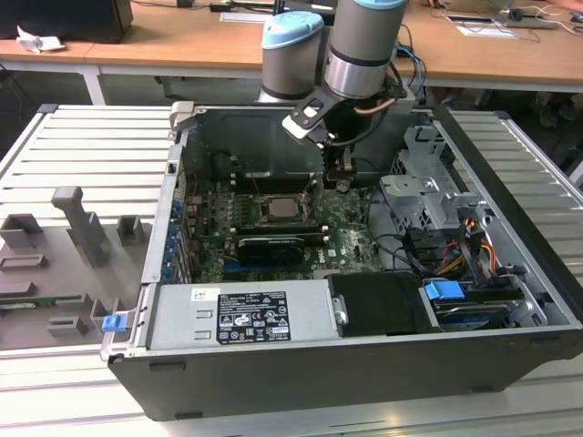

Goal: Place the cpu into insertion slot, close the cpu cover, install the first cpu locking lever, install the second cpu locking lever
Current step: 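Close the cpu cover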

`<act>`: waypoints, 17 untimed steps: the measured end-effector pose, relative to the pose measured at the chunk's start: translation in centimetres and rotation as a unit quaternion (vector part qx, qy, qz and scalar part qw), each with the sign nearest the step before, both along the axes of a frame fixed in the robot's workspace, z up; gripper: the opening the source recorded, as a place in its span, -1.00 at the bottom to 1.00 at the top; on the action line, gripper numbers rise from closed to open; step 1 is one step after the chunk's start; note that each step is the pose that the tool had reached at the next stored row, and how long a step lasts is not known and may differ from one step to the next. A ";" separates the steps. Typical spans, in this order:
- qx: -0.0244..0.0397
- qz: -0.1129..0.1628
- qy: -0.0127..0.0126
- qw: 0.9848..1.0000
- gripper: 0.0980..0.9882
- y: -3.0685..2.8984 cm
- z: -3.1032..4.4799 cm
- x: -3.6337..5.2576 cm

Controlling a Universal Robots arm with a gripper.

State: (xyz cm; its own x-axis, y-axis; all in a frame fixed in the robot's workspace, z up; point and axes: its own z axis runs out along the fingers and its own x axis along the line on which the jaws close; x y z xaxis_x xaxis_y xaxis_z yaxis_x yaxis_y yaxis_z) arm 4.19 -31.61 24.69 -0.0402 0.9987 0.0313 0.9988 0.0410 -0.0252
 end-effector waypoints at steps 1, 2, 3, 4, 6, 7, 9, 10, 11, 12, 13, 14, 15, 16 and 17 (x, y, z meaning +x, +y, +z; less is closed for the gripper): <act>0.000 0.000 0.000 1.000 -0.98 0.00 -0.22 -0.34; 0.000 0.001 -0.001 1.000 -0.98 -0.02 -0.28 -0.40; 0.000 0.001 -0.002 1.000 -0.98 -0.03 -0.29 -0.49; 0.000 0.002 -0.003 1.000 -0.98 -0.04 -0.30 -0.60; 0.000 0.003 -0.005 1.000 -0.98 -0.06 -0.38 -1.38; 0.001 0.004 -0.006 1.000 -0.98 -0.06 -0.44 -1.79; 0.001 0.005 -0.006 1.000 -0.98 -0.06 -0.56 -2.55; 0.001 0.005 -0.006 1.000 -0.98 -0.06 -0.59 -2.70; 0.001 0.005 -0.006 1.000 -0.98 -0.06 -0.62 -2.87; 0.001 0.005 -0.006 1.000 -0.98 -0.06 -0.66 -3.16; 0.001 0.006 -0.006 1.000 -0.98 -0.06 -0.75 -3.46; 0.001 0.006 -0.006 1.000 -0.98 -0.06 -0.79 -3.58; 0.001 0.006 -0.006 1.000 -0.98 -0.06 -0.87 -3.78; 0.001 0.006 -0.006 1.000 -0.98 -0.06 -0.97 -4.03; 0.001 0.007 -0.006 1.000 -0.98 -0.06 -1.17 -4.44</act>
State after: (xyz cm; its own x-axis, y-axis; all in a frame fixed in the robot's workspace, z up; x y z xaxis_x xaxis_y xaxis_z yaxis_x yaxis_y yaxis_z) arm -0.25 -31.67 23.52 -0.0547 0.9980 0.0320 0.9984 0.0551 -0.0135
